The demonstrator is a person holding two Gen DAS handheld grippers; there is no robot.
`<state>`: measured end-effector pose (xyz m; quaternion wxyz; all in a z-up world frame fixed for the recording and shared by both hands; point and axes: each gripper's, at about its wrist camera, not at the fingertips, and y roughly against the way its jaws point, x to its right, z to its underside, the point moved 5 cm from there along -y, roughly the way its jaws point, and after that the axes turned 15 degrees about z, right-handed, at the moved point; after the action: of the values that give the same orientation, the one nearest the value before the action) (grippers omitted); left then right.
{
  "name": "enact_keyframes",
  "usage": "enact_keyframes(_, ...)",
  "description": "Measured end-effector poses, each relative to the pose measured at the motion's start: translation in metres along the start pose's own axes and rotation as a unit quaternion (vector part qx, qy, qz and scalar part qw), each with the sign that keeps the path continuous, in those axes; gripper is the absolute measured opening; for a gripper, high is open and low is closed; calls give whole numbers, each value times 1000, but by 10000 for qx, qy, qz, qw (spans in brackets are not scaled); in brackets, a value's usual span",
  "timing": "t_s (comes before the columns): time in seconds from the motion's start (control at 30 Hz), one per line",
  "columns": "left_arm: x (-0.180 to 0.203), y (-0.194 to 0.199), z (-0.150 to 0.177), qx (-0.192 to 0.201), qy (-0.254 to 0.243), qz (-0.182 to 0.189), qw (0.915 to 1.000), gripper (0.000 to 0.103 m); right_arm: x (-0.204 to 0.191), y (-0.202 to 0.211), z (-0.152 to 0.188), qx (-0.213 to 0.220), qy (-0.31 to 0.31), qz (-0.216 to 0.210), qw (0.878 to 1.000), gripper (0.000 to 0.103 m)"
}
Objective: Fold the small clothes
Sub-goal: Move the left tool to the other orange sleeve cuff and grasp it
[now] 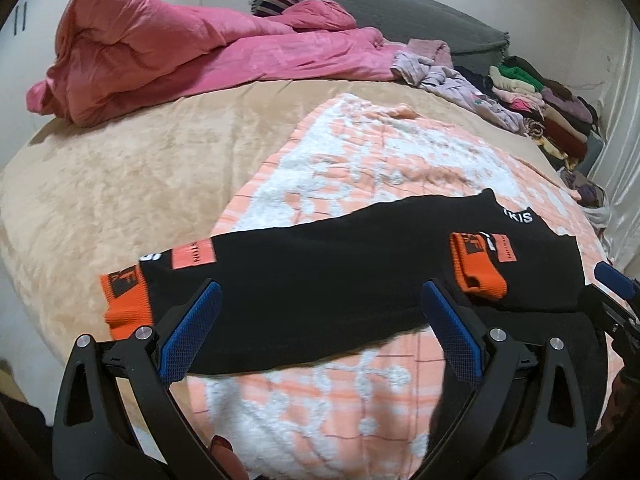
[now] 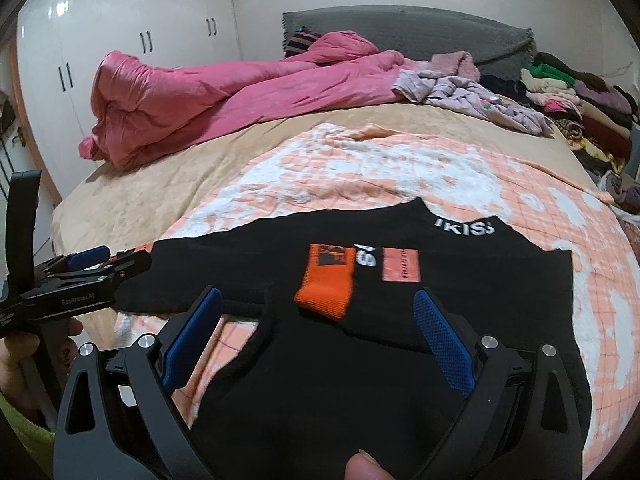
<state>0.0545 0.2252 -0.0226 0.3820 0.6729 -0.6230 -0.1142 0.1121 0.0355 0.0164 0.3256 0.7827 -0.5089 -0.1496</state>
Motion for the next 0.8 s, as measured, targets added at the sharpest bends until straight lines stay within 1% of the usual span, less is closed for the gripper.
enact_keyframes(0.17,-19,7,1,13,51,-154,9999,93,-18,-2,-4,5,102,-130,9999,96)
enact_keyframes(0.47,-58,19,2,59,290,-402,9988,93,-51,-12,-11,-43,311,-300,9991,96)
enact_keyframes(0.73,-93,23,5,68,561,-565,9968,93,-79,-23,-9,-160,526,-449,9975,96)
enact_keyframes(0.8,-104,23,7,56,695,-603,9957,93,-85,-26,-8,-189,586,-467,9970,96)
